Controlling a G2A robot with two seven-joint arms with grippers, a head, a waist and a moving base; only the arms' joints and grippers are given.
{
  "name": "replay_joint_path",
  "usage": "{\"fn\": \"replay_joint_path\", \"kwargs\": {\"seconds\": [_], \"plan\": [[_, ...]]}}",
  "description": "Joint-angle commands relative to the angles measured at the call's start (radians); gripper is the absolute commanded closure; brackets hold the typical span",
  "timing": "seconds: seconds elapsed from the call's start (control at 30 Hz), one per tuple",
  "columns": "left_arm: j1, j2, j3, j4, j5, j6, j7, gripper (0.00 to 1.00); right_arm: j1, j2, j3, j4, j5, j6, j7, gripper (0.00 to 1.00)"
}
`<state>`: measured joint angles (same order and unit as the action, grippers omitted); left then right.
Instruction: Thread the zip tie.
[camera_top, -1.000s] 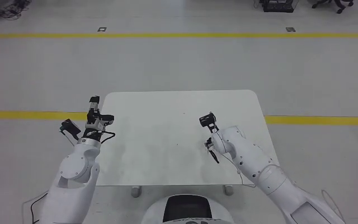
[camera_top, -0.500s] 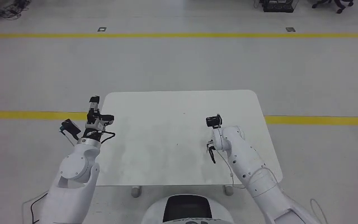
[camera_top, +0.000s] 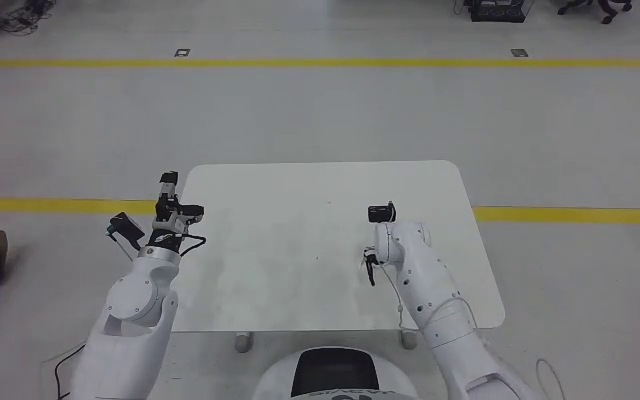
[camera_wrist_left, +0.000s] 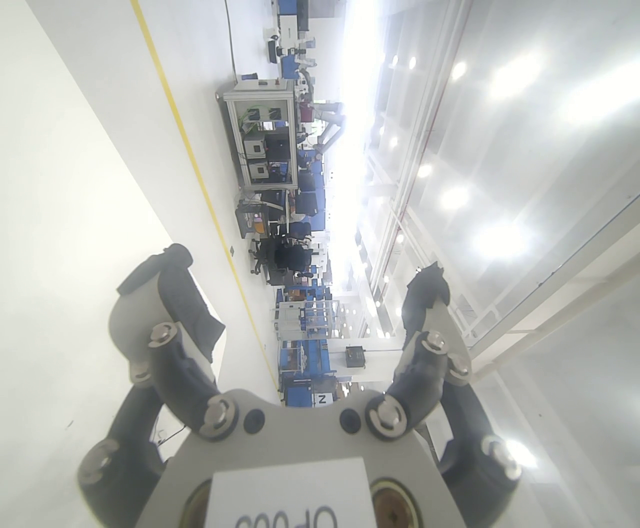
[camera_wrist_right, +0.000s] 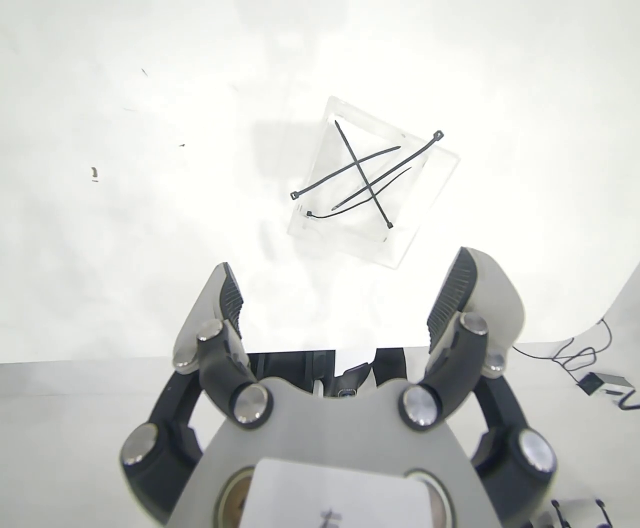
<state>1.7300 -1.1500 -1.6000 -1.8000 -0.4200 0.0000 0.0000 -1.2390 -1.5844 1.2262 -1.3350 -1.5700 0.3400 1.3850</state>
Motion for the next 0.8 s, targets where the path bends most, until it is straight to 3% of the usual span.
{"fn": "replay_joint_path", "kwargs": {"seconds": [0.0,0.37,0.47,0.77], "plan": [[0.0,0.0,0.0,0.0,0.0,0.0,0.0,0.0,-0.004,-0.003,-0.006,-0.009,0.0,0.0,-0.007,0.0],[0.0,0.0,0.0,0.0,0.0,0.0,0.0,0.0,-0.004,-0.003,-0.006,-0.009,0.0,0.0,-0.007,0.0],[0.0,0.0,0.0,0.0,0.0,0.0,0.0,0.0,-0.021,-0.003,0.019,-0.007,0.0,0.0,-0.108,0.0],[0.0,0.0,0.0,0.0,0.0,0.0,0.0,0.0,-0.063,-0.049,0.119,-0.012,0.0,0.0,-0.196,0.0]]}}
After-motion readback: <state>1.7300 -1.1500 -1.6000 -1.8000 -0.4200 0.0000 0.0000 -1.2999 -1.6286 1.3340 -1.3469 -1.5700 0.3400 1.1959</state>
